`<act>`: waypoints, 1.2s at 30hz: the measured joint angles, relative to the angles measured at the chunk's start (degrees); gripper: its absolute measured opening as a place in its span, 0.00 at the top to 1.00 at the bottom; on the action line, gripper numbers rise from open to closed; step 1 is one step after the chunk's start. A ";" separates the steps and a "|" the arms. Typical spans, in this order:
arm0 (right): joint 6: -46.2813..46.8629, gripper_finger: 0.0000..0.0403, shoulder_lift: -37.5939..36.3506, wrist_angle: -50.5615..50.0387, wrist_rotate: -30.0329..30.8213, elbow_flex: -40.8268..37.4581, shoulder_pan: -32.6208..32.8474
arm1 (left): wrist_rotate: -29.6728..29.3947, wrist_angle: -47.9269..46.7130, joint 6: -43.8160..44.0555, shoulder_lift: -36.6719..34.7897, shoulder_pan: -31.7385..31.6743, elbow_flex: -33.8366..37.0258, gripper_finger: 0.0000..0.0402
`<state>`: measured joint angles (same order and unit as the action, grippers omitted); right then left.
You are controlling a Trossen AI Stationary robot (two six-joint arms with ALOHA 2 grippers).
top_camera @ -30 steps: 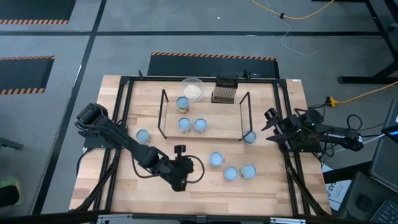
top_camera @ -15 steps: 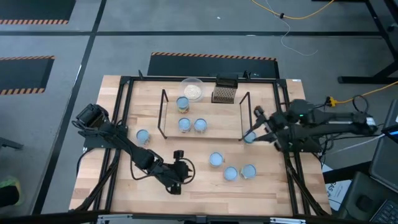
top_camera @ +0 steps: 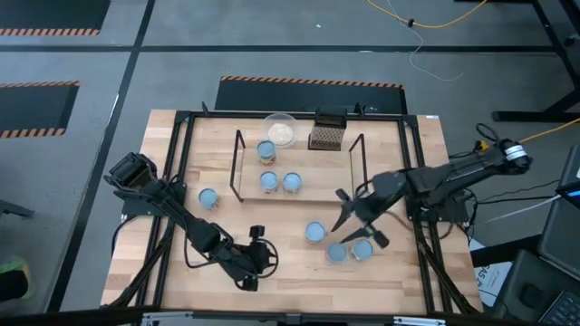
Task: Pick and place cans onto a shelf
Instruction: Put the canned chicken soup on the shelf
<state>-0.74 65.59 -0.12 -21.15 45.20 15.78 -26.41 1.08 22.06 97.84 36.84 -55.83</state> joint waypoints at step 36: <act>-2.39 0.56 28.73 -4.64 17.23 6.61 3.65 | -0.13 1.55 0.28 0.00 -0.07 0.00 0.78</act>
<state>-3.14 94.32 -4.75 -3.92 51.81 19.42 -26.55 2.63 22.35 97.84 36.77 -55.83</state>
